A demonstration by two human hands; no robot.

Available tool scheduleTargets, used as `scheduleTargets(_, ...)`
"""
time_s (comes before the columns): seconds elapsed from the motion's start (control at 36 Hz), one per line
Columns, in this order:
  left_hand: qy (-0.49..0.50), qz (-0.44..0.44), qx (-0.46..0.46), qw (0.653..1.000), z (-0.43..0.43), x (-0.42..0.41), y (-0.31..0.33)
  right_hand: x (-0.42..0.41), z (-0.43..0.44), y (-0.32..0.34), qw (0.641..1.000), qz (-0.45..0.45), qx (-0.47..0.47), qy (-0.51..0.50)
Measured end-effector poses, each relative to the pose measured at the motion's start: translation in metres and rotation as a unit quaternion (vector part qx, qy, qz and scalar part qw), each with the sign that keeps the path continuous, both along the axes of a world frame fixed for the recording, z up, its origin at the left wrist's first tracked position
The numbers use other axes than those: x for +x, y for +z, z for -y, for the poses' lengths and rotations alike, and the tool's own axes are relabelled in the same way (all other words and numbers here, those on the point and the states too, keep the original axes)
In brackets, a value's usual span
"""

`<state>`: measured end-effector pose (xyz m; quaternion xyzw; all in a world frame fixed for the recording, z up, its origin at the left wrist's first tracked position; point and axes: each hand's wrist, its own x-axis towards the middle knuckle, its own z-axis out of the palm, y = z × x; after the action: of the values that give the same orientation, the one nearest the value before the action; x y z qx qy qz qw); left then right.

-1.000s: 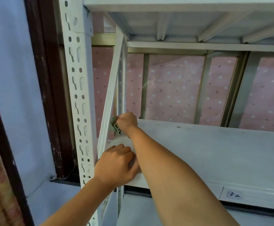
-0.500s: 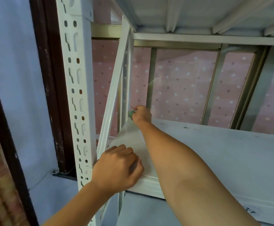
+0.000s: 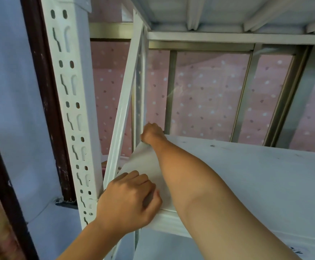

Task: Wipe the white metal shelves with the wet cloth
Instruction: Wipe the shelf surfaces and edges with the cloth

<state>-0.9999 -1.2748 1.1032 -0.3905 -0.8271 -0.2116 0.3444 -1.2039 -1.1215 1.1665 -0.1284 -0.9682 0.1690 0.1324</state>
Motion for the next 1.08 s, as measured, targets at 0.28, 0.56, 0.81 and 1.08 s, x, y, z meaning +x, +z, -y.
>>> scheduleTargets(0.28,0.013,-0.012,0.008,1.0,-0.001,0.003,0.002,0.002,-0.017,-0.005,0.992,0.033,0.123,0.022)
scheduleTargets(0.56,0.022,-0.001,0.005,1.0,-0.004,0.007,0.002,0.029,-0.054,-0.004,0.983,0.024,0.183,0.004)
scheduleTargets(0.81,0.137,0.016,-0.11,0.984,-0.037,0.013,0.033,0.061,-0.096,-0.003,0.977,0.034,0.21,-0.027)
scheduleTargets(1.08,0.141,0.1,-0.139,0.975,-0.147,0.032,0.044,0.099,-0.156,-0.004,0.976,0.033,0.212,-0.049)
